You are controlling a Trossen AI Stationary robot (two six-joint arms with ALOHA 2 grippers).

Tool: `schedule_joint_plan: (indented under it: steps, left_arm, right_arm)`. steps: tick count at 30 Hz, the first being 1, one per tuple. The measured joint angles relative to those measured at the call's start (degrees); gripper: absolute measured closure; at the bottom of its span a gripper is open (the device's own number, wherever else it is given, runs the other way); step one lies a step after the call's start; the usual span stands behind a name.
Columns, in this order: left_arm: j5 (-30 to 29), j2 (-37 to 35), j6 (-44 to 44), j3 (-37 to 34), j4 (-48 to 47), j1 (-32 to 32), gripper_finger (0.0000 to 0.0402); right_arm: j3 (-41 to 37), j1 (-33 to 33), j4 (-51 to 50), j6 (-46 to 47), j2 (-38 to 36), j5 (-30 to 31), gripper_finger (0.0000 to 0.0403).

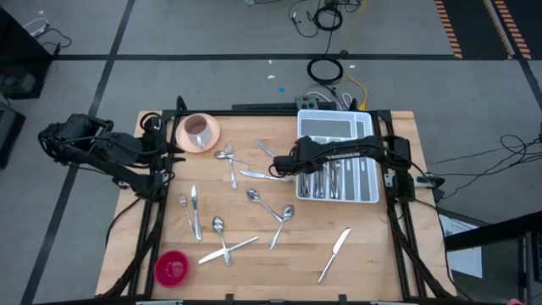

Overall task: Sort silverware
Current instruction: Adjust the silver spoons in the white silverware tray

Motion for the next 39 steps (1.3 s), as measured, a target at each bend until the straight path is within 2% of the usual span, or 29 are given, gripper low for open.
schedule_joint_plan:
  steps: [5, 10, 13, 16, 18, 29, 39]
  left_arm:
    - [0.0, 0.0, 0.0, 0.0, 0.0, 0.0, 0.0305]
    - [0.0, 0.0, 0.0, 0.0, 0.0, 0.0, 0.0305]
    - [0.0, 0.0, 0.0, 0.0, 0.0, 0.0, 0.0305]
    - [0.0, 0.0, 0.0, 0.0, 0.0, 0.0, 0.0305]
    - [0.0, 0.0, 0.0, 0.0, 0.0, 0.0, 0.0305]
    - [0.0, 0.0, 0.2, 0.0, 0.0, 0.0, 0.0305]
    - [-1.2, 0.0, 0.5, 0.0, 0.0, 0.0, 0.0305]
  right_arm:
    - [-2.8, -0.4, 1.2, 2.4, 0.0, -1.3, 0.0244]
    - [-5.6, -1.3, 3.9, 1.9, 0.0, -4.5, 0.027]
    - [-6.3, -1.6, 2.8, 3.1, 0.0, -4.6, 0.0307]
    - [-6.3, -1.6, 1.0, 3.8, 0.0, -4.1, 0.0372]
    - [-6.3, -1.6, 0.5, 4.0, 0.0, -3.9, 0.0392]
    - [-4.8, -1.9, -0.7, 4.0, 0.0, -3.7, 0.0402]
    - [2.2, -2.0, -0.9, 0.8, 0.0, -1.1, 0.0402]
